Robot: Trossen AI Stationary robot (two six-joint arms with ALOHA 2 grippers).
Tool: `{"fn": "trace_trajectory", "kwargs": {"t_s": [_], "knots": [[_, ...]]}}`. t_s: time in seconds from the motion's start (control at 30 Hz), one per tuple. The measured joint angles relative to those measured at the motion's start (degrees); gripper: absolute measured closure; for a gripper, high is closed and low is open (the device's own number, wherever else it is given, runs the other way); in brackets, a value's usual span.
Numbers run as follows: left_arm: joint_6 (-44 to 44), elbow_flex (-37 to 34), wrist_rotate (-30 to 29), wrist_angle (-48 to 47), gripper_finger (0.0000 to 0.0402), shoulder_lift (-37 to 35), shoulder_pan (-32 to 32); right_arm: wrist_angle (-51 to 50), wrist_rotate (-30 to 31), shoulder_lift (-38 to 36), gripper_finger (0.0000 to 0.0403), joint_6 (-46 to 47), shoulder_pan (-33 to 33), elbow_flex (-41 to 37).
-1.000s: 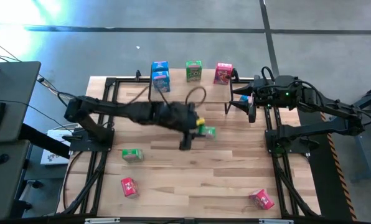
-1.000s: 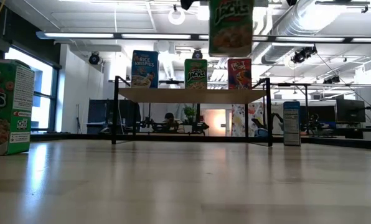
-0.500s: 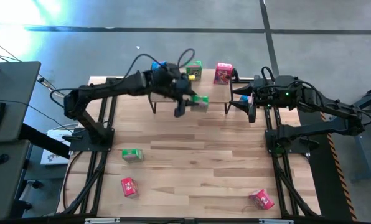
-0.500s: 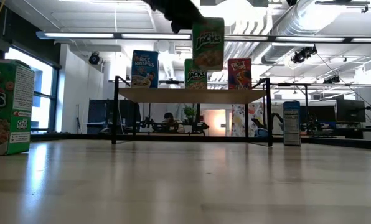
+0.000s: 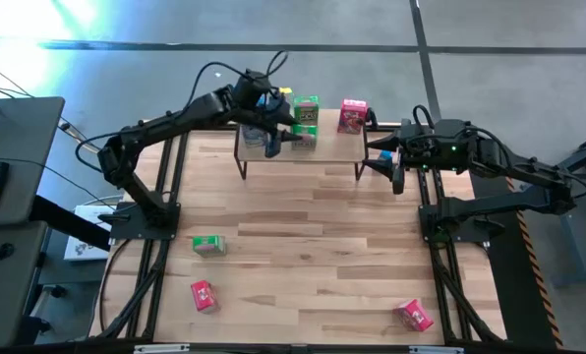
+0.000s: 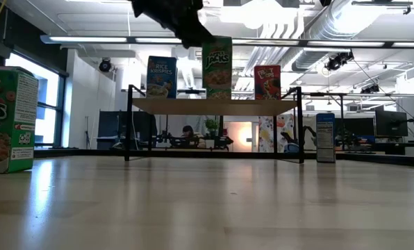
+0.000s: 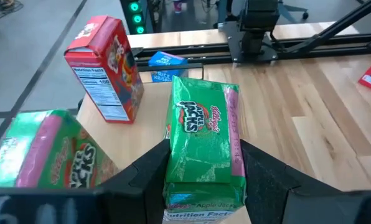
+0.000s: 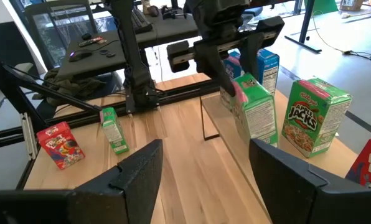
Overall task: Stack cereal on shelf
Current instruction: Put the bottom green cereal box on the shelf aligned with the other green cereal box
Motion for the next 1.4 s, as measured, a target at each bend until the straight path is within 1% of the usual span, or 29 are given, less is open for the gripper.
{"fn": "trace_trajectory", "kwargs": {"t_s": [0.1, 0.57, 0.87, 1.4], "knots": [[0.1, 0.0, 1.8, 0.1, 0.0245, 0.0, 1.3, 0.0, 0.0, 0.0, 0.0171, 0.0, 0.0, 0.0], [-0.4, -2.6, 1.4, 5.4, 0.0245, 0.1, 2.9, 0.0, 0.0, 0.0, 0.0171, 0.0, 0.0, 0.0], [-3.0, -2.6, 1.5, 5.2, 0.0245, 2.0, 3.6, 0.0, 0.0, 0.0, 0.0171, 0.0, 0.0, 0.0], [-3.4, -2.6, 1.0, 4.3, 0.0245, 2.7, 4.0, 0.0, 0.0, 0.0, 0.0171, 0.0, 0.0, 0.0]]}}
